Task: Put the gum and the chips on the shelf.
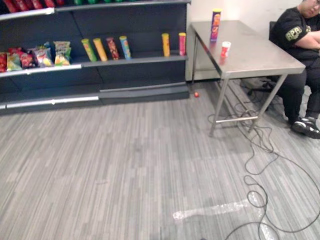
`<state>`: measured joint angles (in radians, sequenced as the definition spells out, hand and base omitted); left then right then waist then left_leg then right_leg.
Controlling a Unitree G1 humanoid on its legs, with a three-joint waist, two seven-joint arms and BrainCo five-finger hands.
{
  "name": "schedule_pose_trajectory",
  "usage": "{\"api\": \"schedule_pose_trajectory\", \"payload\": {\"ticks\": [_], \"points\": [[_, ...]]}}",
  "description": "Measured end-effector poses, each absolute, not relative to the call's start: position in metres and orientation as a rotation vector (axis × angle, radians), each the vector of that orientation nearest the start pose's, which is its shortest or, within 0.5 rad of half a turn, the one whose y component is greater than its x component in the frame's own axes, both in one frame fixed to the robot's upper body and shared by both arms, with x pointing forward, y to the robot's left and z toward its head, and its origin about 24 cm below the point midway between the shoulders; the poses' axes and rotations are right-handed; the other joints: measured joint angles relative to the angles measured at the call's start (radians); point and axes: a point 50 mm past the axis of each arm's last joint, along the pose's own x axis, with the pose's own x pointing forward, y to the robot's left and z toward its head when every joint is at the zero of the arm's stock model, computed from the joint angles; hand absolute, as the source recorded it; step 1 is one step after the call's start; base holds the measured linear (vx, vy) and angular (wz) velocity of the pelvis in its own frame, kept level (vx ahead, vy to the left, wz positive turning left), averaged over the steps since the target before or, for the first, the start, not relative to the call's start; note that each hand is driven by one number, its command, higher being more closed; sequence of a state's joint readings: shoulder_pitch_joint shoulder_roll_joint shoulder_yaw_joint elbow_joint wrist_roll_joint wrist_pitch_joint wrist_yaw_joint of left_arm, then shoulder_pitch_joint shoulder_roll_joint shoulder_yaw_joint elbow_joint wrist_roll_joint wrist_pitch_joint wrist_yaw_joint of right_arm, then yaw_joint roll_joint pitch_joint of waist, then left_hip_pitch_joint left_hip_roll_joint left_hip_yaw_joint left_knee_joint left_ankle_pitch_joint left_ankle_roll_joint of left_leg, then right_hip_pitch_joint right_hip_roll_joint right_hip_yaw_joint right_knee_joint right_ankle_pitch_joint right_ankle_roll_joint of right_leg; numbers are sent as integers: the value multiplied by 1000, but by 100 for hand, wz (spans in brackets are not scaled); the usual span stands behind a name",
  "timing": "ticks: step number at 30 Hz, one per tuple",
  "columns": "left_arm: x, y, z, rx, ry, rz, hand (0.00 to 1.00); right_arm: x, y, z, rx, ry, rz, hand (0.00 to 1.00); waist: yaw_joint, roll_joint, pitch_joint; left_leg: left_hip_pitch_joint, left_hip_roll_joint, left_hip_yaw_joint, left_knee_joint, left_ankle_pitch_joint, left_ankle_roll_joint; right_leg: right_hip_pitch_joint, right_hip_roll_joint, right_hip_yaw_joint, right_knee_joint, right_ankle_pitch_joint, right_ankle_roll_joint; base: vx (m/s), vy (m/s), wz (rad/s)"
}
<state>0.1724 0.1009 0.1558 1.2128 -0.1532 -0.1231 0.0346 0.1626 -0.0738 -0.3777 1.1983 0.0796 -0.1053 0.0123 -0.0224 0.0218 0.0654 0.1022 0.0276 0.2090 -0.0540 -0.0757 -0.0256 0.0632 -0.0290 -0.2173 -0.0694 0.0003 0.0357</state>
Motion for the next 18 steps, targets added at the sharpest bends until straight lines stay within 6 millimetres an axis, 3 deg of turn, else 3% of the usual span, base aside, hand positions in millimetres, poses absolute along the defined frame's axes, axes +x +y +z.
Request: {"api": "schedule_pose_trajectory", "payload": {"ticks": [10,14,18], "points": [[31,211,-172,-101,1222,380,0,39,-218,-170,219,1166,-475,0,0,0,19,27,1,3,-13,-4,-6,28,0,-6,-3,-12,19,-26,-11,1],[30,211,-172,-102,1223,379,0,39,-216,-170,349,1129,-515,0,0,-5,22,31,1,8,-14,-3,-5,29,0,-5,-3,-12,18,-54,-19,-2],[30,210,-172,-100,1223,374,0,39,-215,-170,365,1122,-518,0,1,-10,26,40,1,21,-21,-3,-5,29,0,4,-4,-9,13,-19,-13,-7]]}}
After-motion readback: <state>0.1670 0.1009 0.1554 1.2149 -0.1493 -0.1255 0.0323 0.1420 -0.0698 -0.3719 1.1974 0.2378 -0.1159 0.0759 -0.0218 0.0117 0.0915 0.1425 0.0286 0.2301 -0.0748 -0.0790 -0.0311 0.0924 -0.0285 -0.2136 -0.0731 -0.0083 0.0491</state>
